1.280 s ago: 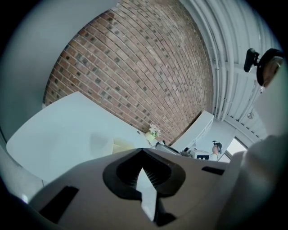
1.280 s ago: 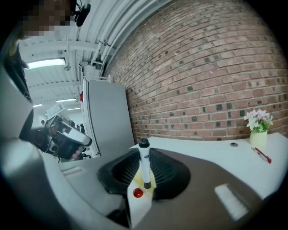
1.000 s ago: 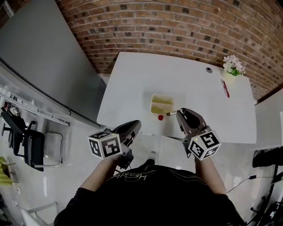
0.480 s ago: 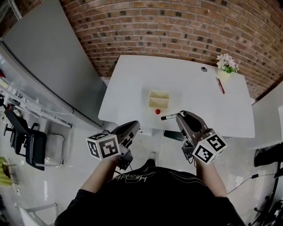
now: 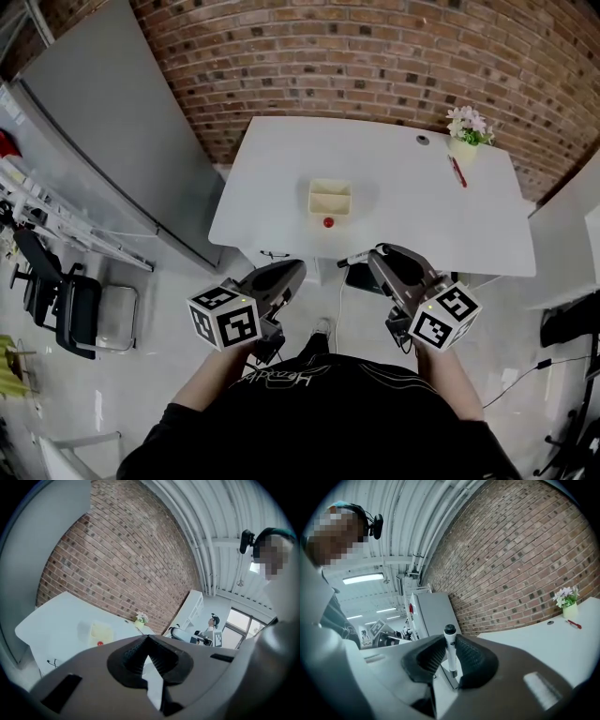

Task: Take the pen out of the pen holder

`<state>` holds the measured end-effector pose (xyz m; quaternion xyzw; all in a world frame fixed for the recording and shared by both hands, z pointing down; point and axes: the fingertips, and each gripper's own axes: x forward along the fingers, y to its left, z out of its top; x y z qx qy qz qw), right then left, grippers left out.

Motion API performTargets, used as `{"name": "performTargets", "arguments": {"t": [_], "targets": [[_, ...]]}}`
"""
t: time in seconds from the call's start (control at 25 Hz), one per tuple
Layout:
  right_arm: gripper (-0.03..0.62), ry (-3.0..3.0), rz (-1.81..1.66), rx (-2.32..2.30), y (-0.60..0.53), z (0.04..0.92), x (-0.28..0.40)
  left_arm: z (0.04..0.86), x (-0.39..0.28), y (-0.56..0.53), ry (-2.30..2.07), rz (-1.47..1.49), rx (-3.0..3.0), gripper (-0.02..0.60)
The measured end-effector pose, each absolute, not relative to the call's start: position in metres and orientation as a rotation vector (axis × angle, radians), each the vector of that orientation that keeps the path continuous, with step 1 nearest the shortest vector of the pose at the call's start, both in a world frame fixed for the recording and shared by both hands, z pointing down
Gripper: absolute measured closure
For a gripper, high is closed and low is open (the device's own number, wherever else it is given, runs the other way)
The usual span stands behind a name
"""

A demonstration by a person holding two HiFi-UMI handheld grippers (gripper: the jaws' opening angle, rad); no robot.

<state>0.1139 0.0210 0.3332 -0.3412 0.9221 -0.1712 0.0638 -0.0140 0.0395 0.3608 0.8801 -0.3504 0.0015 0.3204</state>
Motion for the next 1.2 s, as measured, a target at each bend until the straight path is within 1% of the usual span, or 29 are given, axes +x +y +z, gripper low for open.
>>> {"name": "performTargets", "arguments": {"t": [1.2], "targets": [[0.522,2.811,-0.475,-1.076,0.093,0.329,0.145,0.345,0.037,0.107,-0.859,0.058,2.448,0.58]]}}
